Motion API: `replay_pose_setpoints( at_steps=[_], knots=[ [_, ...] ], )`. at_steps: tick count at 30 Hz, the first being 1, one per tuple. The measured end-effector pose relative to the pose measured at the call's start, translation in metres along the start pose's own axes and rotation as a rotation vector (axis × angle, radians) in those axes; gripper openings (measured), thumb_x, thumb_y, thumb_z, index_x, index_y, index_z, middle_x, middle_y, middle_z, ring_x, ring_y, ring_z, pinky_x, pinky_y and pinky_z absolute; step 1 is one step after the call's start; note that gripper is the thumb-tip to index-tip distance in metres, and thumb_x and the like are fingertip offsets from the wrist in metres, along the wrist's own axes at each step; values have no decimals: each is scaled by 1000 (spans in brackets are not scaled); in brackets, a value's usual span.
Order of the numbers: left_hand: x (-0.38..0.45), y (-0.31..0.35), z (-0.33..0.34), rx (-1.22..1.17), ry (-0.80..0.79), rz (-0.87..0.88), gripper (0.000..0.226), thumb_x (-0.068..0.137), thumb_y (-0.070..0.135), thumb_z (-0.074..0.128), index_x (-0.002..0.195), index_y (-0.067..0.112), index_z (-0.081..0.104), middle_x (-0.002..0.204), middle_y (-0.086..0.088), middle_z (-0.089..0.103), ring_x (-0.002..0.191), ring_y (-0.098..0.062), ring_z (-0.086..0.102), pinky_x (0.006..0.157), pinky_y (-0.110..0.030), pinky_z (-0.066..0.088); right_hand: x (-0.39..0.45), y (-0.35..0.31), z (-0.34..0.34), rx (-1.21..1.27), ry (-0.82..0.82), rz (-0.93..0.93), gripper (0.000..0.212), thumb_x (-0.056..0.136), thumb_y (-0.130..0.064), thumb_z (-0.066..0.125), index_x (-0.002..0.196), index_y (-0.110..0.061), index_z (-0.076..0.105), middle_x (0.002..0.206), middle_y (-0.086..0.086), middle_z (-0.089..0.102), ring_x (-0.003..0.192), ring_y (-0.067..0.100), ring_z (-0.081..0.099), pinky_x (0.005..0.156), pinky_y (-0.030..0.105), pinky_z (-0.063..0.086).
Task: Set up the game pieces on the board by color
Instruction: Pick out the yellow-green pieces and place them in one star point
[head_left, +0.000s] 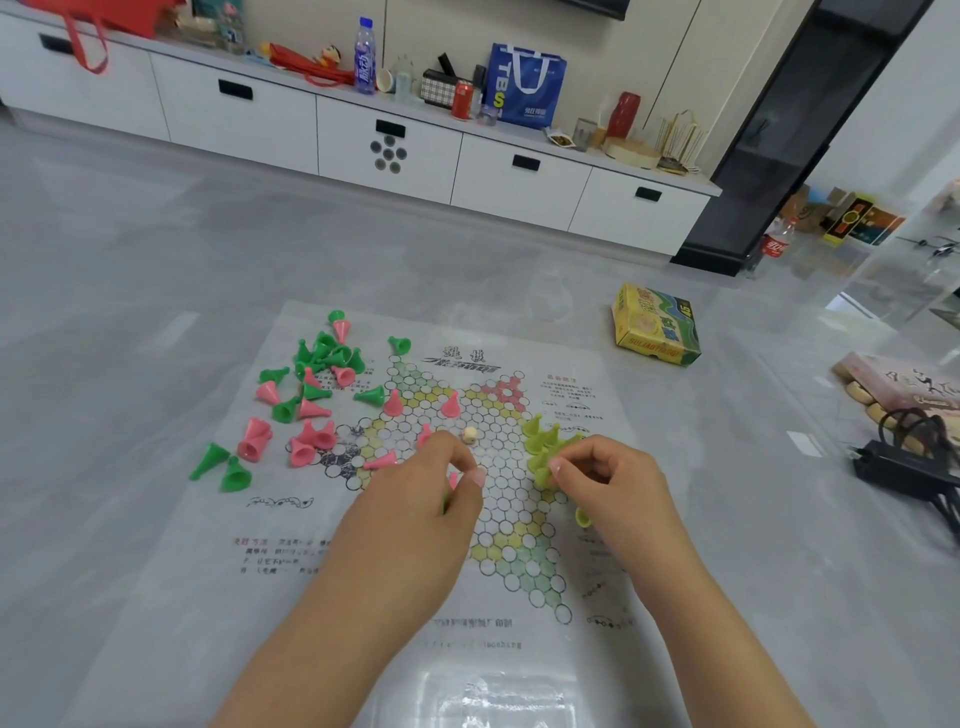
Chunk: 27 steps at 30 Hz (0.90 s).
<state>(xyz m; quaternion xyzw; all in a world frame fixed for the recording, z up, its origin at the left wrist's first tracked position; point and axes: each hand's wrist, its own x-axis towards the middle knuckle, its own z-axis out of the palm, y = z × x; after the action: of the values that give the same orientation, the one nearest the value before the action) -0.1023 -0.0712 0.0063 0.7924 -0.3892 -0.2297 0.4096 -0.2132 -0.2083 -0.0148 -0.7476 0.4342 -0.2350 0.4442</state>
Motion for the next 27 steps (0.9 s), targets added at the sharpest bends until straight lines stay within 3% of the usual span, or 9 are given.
replay_pose_setpoints(
  at_steps=[6, 12, 19, 27],
  knots=[
    [0, 1, -1, -2, -8, -3, 11, 94, 35, 38, 95, 30, 48, 62, 1, 52, 58, -14, 53, 66, -35, 50, 3, 3, 2, -53, 3, -2, 13, 82, -18, 65, 71, -22, 67, 73, -5, 70, 72, 8, 63, 62, 17, 43],
    [-1, 3, -1, 3, -21, -11, 11, 94, 35, 37, 98, 31, 47, 76, -6, 63, 65, -20, 61, 69, -38, 50, 3, 5, 4, -129, 27, -29, 10, 82, -21, 65, 72, -23, 68, 68, -8, 64, 65, 6, 57, 60, 20, 43],
    [-1, 3, -1, 12, -28, -1, 11, 94, 35, 37, 98, 32, 47, 76, -4, 63, 69, -23, 64, 70, -39, 52, 6, 8, 4, -170, 37, -52, 11, 81, -22, 65, 71, -23, 68, 51, -9, 46, 52, 8, 41, 54, 22, 37],
    [0, 1, 0, 20, -28, 5, 10, 94, 36, 37, 98, 33, 46, 64, 3, 53, 63, -17, 58, 68, -37, 50, 7, 8, 3, -178, 41, -44, 12, 81, -22, 66, 70, -23, 69, 45, -9, 39, 50, 9, 37, 55, 25, 36]
  ],
)
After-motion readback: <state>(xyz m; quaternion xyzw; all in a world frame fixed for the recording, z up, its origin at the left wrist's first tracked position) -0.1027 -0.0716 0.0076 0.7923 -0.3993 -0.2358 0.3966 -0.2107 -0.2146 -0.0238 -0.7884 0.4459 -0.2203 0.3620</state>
